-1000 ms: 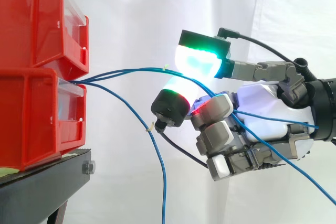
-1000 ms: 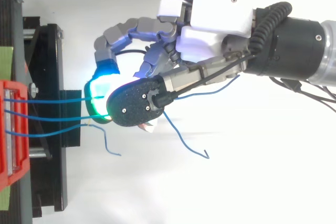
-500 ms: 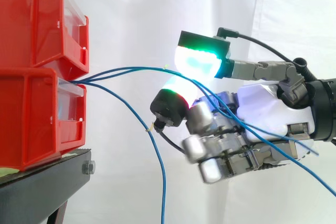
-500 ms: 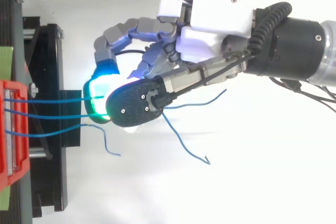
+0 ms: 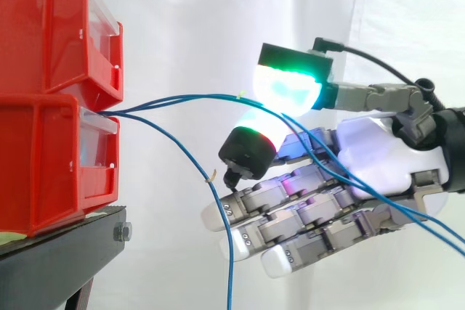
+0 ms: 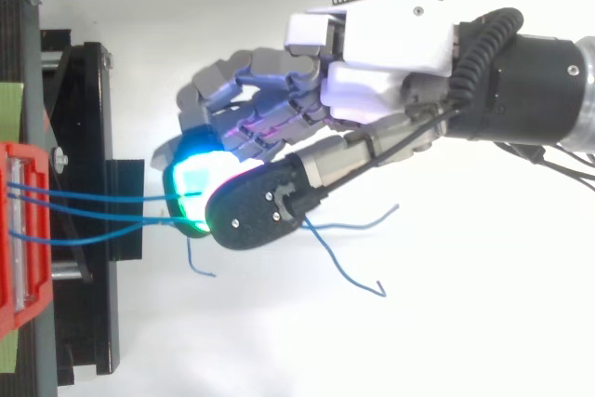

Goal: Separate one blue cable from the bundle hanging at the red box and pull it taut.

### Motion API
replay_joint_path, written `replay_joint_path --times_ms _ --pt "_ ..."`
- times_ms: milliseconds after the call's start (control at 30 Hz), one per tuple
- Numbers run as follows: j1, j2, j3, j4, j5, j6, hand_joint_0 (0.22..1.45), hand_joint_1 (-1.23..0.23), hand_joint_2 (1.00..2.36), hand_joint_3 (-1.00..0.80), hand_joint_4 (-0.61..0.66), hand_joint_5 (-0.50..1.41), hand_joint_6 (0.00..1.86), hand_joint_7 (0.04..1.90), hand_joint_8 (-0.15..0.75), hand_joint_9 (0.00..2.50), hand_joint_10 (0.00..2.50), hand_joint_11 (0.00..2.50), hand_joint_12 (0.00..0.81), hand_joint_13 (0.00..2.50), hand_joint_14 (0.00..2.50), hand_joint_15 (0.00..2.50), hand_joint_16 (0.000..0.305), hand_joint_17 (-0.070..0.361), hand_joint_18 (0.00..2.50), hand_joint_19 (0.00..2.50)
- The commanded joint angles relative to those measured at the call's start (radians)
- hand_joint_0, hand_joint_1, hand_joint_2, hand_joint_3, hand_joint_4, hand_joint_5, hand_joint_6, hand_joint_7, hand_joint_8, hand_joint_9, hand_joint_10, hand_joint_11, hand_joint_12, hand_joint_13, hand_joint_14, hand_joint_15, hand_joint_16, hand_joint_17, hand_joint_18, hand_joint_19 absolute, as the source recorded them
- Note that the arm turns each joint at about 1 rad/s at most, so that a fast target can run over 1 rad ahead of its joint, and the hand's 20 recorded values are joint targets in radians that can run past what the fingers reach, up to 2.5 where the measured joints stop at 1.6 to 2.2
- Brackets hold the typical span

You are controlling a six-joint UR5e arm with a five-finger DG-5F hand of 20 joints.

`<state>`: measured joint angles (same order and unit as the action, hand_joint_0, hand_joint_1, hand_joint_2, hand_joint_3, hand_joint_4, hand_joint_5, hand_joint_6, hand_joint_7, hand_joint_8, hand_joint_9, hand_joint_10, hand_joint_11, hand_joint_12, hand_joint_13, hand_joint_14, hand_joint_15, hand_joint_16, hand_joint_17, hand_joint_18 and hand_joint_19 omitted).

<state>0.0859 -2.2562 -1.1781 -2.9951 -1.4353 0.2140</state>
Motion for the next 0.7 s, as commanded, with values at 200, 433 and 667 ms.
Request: replay_joint_path --times_ms 200,433,667 --pt "-0.012 0.070 -0.044 -0.096 -0.020 -0.030 0.58 -0.77 1.01 -0.05 -0.02 -0.14 0.85 1.26 0.290 0.79 0.01 0.65 0.399 0.66 0.01 0.34 0.060 0.136 0.56 0.29" --pt "-0.011 0.139 -0.173 0.010 0.046 -0.084 0.59 -0.75 1.02 -0.08 -0.01 -0.15 0.86 1.23 0.306 0.81 0.02 1.04 0.405 0.80 0.02 0.60 0.058 0.131 0.65 0.44" --pt "-0.018 0.138 -0.176 0.019 0.124 -0.127 0.58 -0.74 1.02 -0.09 -0.01 -0.15 0.86 1.21 0.309 0.82 0.02 1.07 0.407 0.87 0.02 0.72 0.057 0.129 0.68 0.44"
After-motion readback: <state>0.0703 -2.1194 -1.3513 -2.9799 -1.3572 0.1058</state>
